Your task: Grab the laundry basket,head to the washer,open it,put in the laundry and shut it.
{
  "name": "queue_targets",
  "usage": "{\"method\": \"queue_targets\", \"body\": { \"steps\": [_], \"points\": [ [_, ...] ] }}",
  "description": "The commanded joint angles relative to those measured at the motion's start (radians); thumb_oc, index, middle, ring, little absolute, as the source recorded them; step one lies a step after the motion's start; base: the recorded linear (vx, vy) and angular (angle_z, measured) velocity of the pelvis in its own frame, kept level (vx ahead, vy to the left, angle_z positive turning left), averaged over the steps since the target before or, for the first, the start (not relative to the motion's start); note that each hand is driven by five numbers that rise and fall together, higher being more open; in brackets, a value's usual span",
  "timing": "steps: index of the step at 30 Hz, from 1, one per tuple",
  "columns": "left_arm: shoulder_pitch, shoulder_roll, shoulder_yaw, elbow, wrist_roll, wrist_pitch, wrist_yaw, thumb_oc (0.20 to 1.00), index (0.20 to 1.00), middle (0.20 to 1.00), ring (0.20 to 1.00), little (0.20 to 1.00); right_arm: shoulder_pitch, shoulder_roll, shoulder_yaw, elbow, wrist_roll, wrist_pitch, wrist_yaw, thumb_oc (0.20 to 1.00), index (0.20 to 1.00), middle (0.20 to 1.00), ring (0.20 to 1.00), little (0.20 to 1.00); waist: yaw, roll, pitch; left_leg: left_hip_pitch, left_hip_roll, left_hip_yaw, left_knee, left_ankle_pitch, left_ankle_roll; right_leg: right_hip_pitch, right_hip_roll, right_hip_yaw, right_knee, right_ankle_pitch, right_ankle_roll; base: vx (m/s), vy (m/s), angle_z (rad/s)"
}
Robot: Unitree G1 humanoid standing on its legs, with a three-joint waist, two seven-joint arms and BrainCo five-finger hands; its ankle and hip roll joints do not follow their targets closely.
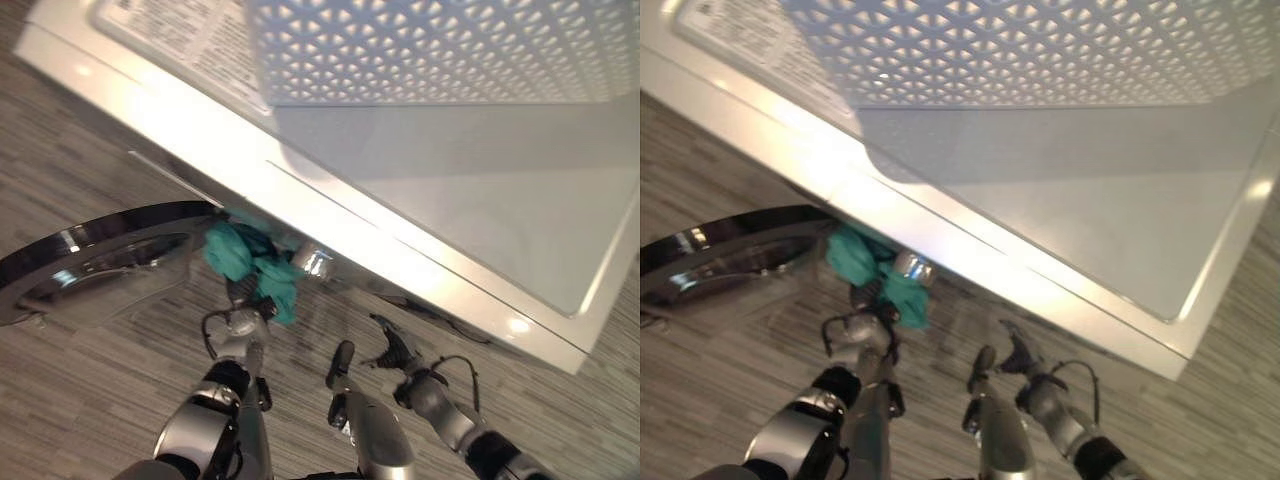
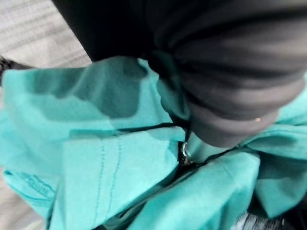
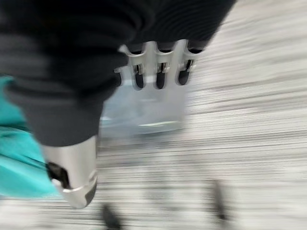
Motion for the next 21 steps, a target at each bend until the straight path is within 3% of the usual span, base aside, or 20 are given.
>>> {"method": "queue_targets", "body": {
  "steps": [1,3,10,18,19,21],
  "points": [
    [-0.044,-0.014,0.016,0.033,-0.055,-0.064,0.013,0.200,0.200,0.200,0.200,0.200,0.023,-0.002,0.005,-0.002,-0.032,-0.010,-0.020,1.000,1.000,1.000,1.000,1.000,-0.019,-0.015,-0.031,-0.049,0.038,0.051,-0.004,-0.051,-0.079,-0.054,0.025,0.048,0.054,-0.006,0.019,0.01,-0.009,-0.32],
    [-0.106,0.044,0.052,0.033,-0.090,-0.084,0.016,0.200,0.200,0.200,0.200,0.200,0.035,0.002,0.003,0.095,-0.044,-0.008,-0.022,1.000,1.000,1.000,1.000,1.000,-0.034,-0.033,-0.037,-0.064,0.041,0.055,-0.004,-0.056,-0.077,-0.071,0.030,0.059,0.040,0.010,0.027,0.02,-0.010,-0.25],
    [-0.310,0.112,0.043,0.007,-0.143,-0.110,0.025,0.200,0.200,0.200,0.200,0.200,0.028,0.020,0.003,0.213,-0.006,-0.004,-0.018,1.000,1.000,1.000,1.000,1.000,-0.066,-0.035,-0.032,-0.115,0.027,0.052,-0.006,-0.065,-0.073,-0.104,0.029,0.064,0.005,0.032,0.040,0.02,0.006,-0.06],
    [-0.477,-0.017,0.076,-0.089,-0.343,-0.186,-0.001,0.200,0.200,0.200,0.200,0.200,-0.001,0.038,0.016,0.219,0.013,0.014,-0.022,1.000,1.000,1.000,1.000,1.000,-0.096,-0.023,-0.037,-0.147,0.001,0.064,-0.007,-0.087,-0.062,-0.122,0.017,0.082,-0.037,0.065,0.065,0.02,0.058,-0.06],
    [-0.536,-0.043,0.103,-0.096,-0.419,-0.215,-0.010,0.200,0.200,0.200,0.200,0.200,-0.001,0.046,0.016,0.209,0.023,0.017,-0.019,1.000,1.000,1.000,1.000,1.000,-0.108,-0.025,-0.047,-0.150,-0.004,0.069,-0.008,-0.095,-0.059,-0.125,0.013,0.091,-0.046,0.078,0.073,0.02,0.073,-0.15],
    [-0.635,-0.016,0.141,-0.060,-0.485,-0.227,-0.021,0.200,0.200,0.200,0.200,0.200,-0.006,0.044,0.009,0.191,0.032,0.016,-0.018,1.000,1.000,1.000,1.000,1.000,-0.123,-0.030,-0.057,-0.153,-0.009,0.080,-0.010,-0.104,-0.058,-0.136,0.009,0.105,-0.047,0.091,0.084,0.02,0.079,0.08]
  ]
}}
